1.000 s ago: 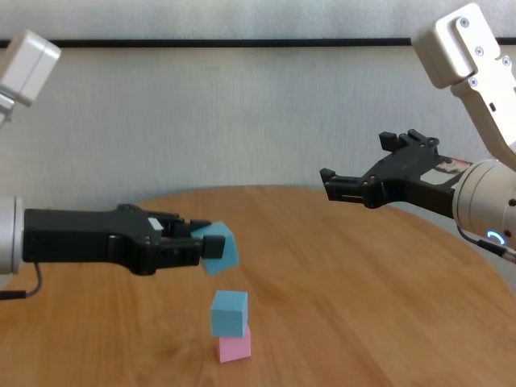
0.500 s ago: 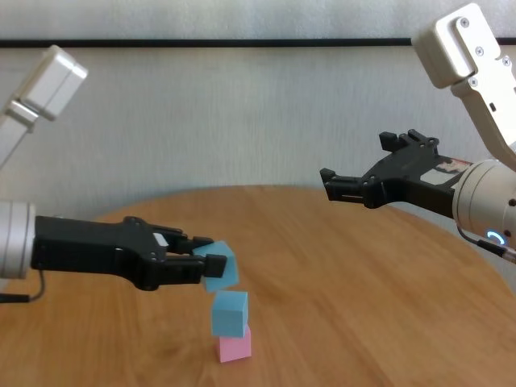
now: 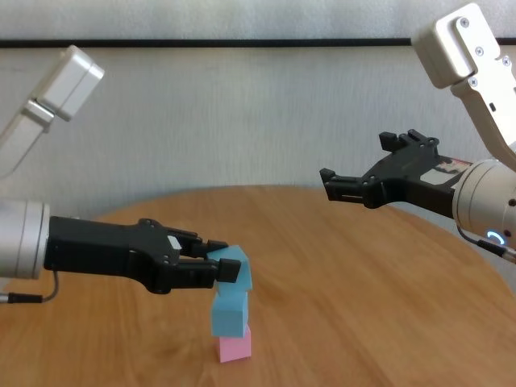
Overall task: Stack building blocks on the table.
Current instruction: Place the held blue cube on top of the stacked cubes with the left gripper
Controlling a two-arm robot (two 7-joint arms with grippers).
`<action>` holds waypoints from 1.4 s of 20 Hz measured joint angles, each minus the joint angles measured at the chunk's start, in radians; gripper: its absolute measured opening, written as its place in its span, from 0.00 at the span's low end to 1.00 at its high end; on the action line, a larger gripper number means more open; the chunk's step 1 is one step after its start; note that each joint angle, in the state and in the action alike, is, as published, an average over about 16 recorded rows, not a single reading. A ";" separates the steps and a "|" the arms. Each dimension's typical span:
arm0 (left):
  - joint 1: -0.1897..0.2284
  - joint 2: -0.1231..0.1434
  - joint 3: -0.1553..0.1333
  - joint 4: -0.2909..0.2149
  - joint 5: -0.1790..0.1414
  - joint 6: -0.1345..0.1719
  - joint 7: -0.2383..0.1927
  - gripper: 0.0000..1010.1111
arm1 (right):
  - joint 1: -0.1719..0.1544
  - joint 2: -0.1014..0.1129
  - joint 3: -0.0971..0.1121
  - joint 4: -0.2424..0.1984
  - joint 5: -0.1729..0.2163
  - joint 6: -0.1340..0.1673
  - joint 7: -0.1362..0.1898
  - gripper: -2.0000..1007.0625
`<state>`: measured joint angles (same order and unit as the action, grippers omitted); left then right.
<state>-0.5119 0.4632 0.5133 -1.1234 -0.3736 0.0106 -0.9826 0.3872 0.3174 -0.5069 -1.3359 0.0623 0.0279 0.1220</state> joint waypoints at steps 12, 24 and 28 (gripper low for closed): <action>-0.010 0.001 0.031 0.017 -0.012 -0.005 0.018 0.39 | 0.000 0.000 0.000 0.000 0.000 0.000 0.000 0.99; -0.025 0.003 0.058 0.038 -0.022 -0.003 0.045 0.39 | 0.000 0.000 0.000 0.000 0.000 0.000 0.000 0.99; -0.029 0.004 0.064 0.043 -0.025 -0.003 0.049 0.39 | 0.000 0.000 0.000 0.000 0.000 0.000 0.000 0.99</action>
<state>-0.5413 0.4667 0.5775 -1.0800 -0.3989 0.0079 -0.9341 0.3872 0.3174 -0.5069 -1.3359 0.0623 0.0279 0.1219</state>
